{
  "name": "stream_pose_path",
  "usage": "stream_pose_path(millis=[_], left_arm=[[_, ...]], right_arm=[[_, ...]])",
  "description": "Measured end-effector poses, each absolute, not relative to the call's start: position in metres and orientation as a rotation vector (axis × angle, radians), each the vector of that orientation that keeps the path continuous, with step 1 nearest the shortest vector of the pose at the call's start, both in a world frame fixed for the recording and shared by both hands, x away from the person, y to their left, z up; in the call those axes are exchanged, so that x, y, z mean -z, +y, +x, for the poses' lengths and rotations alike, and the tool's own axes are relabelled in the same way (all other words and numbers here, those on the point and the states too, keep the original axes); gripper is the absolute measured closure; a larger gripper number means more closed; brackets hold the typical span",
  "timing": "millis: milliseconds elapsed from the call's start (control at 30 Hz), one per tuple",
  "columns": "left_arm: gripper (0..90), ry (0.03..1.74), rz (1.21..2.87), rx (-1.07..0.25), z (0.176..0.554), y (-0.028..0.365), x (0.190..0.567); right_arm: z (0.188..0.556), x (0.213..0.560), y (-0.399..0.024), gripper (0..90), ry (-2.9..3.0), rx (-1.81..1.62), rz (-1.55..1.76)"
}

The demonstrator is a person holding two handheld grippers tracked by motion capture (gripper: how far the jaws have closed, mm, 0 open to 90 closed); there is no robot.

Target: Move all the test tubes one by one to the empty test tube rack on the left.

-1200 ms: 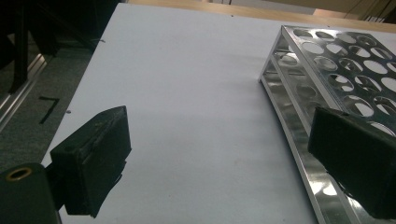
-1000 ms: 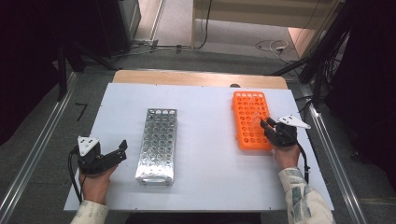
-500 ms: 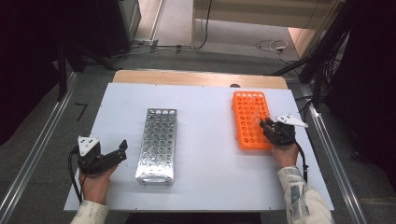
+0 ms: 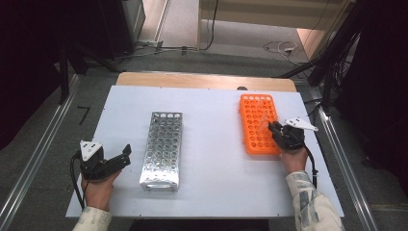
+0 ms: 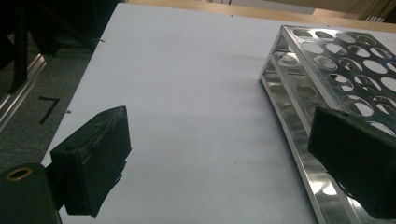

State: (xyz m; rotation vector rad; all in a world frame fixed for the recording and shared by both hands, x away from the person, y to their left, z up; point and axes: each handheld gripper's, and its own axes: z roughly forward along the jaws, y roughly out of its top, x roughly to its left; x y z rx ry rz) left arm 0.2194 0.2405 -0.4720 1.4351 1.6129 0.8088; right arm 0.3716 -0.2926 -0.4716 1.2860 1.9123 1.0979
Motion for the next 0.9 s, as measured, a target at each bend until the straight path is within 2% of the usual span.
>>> stream_pose_path(millis=[900], left_arm=[[5.8,1.611,1.432,-0.810,0.219,0.241,0.471]], right_arm=[[0.356,0.440,-0.300,73.6,1.844,-1.194,1.279]])
